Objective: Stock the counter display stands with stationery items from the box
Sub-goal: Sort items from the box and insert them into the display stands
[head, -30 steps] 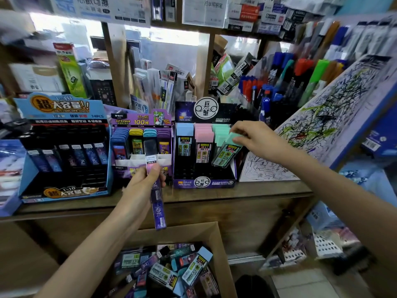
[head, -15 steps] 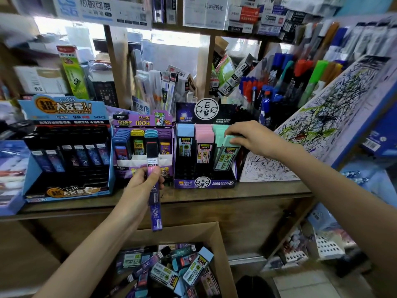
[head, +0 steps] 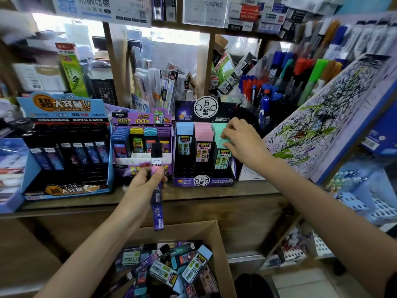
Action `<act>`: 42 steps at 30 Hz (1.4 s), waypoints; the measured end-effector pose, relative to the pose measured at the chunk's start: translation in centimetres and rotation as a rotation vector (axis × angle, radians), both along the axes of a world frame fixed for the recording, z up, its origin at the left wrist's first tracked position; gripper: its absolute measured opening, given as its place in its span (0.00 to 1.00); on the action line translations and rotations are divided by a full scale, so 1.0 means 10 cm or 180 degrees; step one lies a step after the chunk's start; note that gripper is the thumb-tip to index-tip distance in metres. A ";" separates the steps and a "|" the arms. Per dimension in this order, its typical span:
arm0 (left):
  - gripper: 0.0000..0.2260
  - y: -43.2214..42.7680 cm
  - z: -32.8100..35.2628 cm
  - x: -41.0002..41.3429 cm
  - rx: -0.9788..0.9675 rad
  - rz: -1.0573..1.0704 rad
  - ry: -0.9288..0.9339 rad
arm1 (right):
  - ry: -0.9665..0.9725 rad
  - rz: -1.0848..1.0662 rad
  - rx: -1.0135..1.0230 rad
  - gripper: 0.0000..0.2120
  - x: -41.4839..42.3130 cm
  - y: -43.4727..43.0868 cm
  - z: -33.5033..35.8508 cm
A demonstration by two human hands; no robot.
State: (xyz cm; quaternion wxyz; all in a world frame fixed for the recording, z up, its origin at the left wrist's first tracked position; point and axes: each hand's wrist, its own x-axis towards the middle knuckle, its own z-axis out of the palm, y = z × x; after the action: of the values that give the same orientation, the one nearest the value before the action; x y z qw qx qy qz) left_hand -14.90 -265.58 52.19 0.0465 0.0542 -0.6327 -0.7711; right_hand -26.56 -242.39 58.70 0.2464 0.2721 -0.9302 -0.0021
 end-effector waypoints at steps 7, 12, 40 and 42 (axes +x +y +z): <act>0.11 -0.04 -0.01 0.01 -0.0142 -0.0032 0.0104 | -0.1525 0.0542 -0.1880 0.12 0.58 -0.67 -0.05; 0.09 -0.10 0.00 0.07 -0.0048 -0.0075 0.0112 | -0.3056 0.0690 -0.3189 0.08 0.72 -1.20 -0.12; 0.08 -1.86 -0.17 0.60 -0.0141 0.1298 0.0020 | -0.1741 0.1077 -0.2418 0.12 0.26 -3.25 -0.09; 0.09 -1.92 -0.19 0.64 -0.0011 0.1289 0.0014 | -0.1723 0.1082 -0.2368 0.11 0.25 -3.28 -0.12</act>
State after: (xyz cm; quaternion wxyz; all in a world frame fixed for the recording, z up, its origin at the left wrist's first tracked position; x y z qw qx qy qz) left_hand -8.54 -284.75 50.33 0.2021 0.1786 -0.6100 -0.7451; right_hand -24.03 -275.15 57.54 0.0731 0.3044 -0.8410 0.4414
